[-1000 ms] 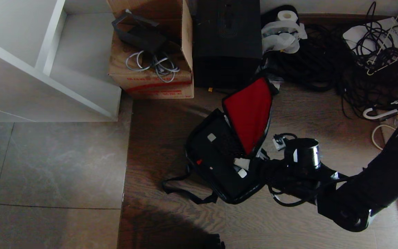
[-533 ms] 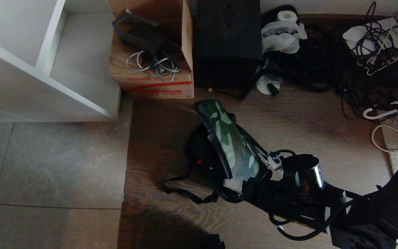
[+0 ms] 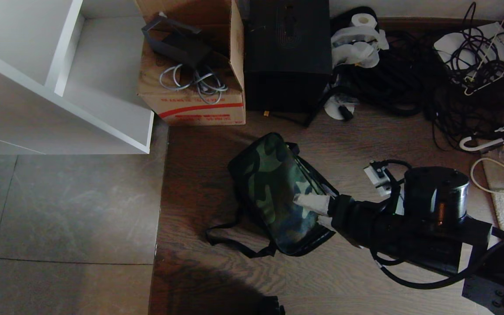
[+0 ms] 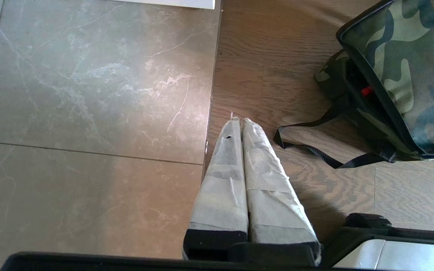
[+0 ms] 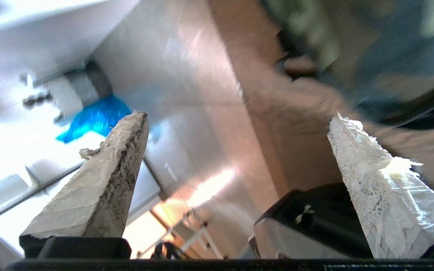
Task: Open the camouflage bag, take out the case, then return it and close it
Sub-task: Close the top of the storage box
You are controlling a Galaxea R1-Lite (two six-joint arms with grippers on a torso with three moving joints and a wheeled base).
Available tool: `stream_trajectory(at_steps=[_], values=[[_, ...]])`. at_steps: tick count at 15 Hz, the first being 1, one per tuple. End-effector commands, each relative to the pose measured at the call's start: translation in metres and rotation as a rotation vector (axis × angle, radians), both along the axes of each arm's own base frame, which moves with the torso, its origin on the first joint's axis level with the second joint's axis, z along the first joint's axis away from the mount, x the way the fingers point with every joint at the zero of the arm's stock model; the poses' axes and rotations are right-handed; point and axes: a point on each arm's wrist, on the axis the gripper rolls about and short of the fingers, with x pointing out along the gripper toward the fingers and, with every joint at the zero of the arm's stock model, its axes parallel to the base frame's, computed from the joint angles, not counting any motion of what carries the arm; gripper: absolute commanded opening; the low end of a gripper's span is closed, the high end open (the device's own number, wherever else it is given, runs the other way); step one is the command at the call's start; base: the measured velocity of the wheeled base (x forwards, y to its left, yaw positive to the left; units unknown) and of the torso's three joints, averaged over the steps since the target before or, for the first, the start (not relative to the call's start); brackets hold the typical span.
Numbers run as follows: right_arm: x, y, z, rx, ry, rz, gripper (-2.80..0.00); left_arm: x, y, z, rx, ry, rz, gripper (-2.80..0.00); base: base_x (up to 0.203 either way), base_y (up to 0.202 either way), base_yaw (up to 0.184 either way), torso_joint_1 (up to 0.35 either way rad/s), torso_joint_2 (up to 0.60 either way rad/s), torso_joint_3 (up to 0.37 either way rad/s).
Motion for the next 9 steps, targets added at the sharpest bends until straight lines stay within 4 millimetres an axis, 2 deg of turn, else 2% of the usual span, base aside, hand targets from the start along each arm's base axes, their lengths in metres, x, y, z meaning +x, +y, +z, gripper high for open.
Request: stream_trajectory(at_steps=[1,3,4,9], values=[[0.000,-0.018,0.005,0.004,0.001,-0.037,0.00,0.001,0.000,-0.003,0.000,0.010,0.001,-2.80,0.000,0.000,0.000,0.000,0.00,0.000],[0.002,-0.022,0.000,-0.014,0.019,-0.032,0.00,0.001,0.000,-0.003,0.000,0.010,0.001,-2.80,0.000,0.000,0.000,0.000,0.00,0.000],[0.009,-0.023,-0.007,-0.037,0.028,-0.043,0.00,0.001,0.000,-0.003,-0.001,0.010,0.001,-2.80,0.000,0.000,0.000,0.000,0.00,0.000],[0.056,-0.037,-0.057,-0.235,0.058,-0.109,0.00,0.001,0.000,-0.003,0.000,0.010,0.001,-2.80,0.000,0.000,0.000,0.000,0.00,0.000]])
